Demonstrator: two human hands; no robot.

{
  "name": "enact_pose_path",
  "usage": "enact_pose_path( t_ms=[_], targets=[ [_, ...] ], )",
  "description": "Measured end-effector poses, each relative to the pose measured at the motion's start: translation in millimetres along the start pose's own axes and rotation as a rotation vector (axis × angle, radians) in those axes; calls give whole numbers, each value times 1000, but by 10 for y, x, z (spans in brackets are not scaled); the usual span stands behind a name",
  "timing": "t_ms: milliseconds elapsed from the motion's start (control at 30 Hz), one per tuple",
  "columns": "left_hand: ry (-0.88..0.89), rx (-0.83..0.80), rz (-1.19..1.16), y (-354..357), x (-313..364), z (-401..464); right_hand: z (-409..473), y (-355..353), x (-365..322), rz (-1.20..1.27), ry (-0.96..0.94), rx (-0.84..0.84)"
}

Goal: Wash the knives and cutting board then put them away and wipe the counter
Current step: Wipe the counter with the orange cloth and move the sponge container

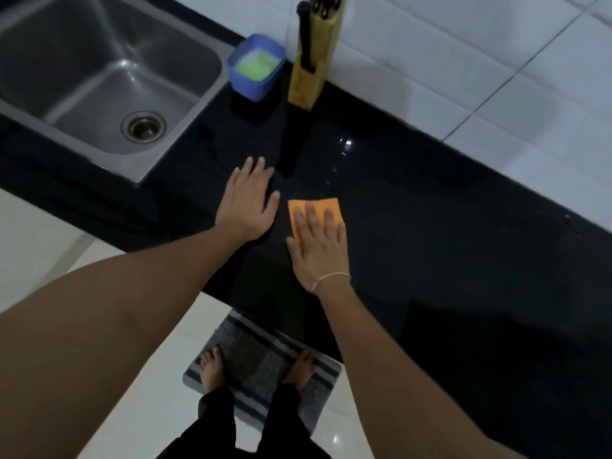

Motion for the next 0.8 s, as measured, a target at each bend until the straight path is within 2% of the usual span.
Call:
enact_pose_path(
  t_ms=[67,233,467,600,667,800],
  targets=[
    [55,-76,181,54,37,20,-143,-43,310,11,94,30],
    [91,-68,268,75,51,-32,-150,-256,1009,29,299,70],
    [70,-42,202,92,0,23,668,-631,1488,150,550,153],
    [64,-39,201,157,-16,20,1325,-766,1480,166,738,179],
    [49,-18,189,160,-18,48,1646,-825,1294,102,678,217],
    [-137,39,3,40,-55,114,1927,-554,236,21,206,87]
  ],
)
Point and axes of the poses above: each hand's wrist, its own z-axis towards the middle knuckle, its own y-axis out of the palm, x = y × z, the point moved 4 cm from there along z, towards the middle knuckle, and after that the axes turned 9 degrees about z, right-handed, at the moved point
